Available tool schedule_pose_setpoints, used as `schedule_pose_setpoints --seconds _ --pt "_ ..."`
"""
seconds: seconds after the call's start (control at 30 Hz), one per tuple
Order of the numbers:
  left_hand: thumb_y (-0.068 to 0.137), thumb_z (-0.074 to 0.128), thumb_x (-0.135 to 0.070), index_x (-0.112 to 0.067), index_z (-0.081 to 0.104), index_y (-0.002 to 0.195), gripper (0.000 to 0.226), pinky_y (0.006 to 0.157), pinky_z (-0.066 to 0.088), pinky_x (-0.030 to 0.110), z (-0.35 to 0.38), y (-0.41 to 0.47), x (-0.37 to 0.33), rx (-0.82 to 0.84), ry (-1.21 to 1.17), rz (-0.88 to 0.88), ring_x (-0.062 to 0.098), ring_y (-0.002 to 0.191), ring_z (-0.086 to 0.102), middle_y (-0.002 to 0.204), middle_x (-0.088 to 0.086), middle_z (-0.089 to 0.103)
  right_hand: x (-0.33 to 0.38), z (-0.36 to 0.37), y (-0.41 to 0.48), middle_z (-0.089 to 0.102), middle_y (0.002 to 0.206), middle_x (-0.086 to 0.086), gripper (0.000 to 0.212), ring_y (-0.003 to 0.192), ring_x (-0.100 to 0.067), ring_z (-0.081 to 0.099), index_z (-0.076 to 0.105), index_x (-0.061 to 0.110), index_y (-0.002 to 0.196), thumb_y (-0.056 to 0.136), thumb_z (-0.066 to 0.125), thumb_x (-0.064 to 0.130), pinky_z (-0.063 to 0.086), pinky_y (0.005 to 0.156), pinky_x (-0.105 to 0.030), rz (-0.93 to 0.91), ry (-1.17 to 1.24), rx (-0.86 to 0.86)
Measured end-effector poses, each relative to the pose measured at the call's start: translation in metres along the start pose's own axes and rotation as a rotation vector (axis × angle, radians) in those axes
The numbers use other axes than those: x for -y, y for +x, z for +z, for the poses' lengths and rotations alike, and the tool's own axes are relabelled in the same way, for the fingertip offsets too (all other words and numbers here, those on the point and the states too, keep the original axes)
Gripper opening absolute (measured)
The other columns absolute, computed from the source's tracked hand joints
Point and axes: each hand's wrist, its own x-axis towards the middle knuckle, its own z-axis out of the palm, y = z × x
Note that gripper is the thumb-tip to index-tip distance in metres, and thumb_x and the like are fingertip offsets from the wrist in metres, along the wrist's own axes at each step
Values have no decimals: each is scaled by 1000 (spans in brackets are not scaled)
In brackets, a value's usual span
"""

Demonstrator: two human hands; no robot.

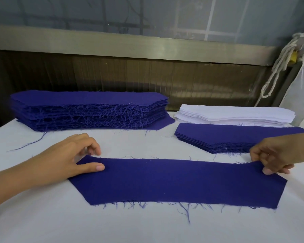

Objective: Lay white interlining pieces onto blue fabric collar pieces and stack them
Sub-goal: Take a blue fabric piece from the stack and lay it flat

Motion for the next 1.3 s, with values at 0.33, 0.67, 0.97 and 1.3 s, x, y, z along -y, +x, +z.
schedule_pose_setpoints --seconds 0.33,0.67,0.97,1.3 --pt "61 50 -92 -50 53 109 64 87 43 20 -1 4 -7 122 -33 -15 1 110 47 110 -24 52 13 5 -5 72 75 6 29 57 -2 57 59 53 87 66 79 50 45 54 -15 171 -153 -143" --pt "68 63 -74 -37 57 91 43 75 45 16 0 5 -6 194 -138 -81 8 92 49 96 -17 56 28 13 -8 57 83 21 29 75 3 51 61 43 91 66 71 54 44 68 -21 25 -347 -139" --pt "59 79 -57 -41 70 95 40 76 59 34 -13 5 -14 206 -465 -319 17 79 74 90 -2 78 26 13 -18 75 101 3 36 78 -4 63 73 36 101 75 83 58 50 72 -21 -51 -104 -44" --pt "71 82 -61 -31 72 120 59 90 52 53 -37 1 13 656 -520 -450 32 104 70 113 17 73 28 9 -31 76 110 -4 30 101 -17 71 79 30 103 78 84 46 53 88 -25 -21 -29 -25"
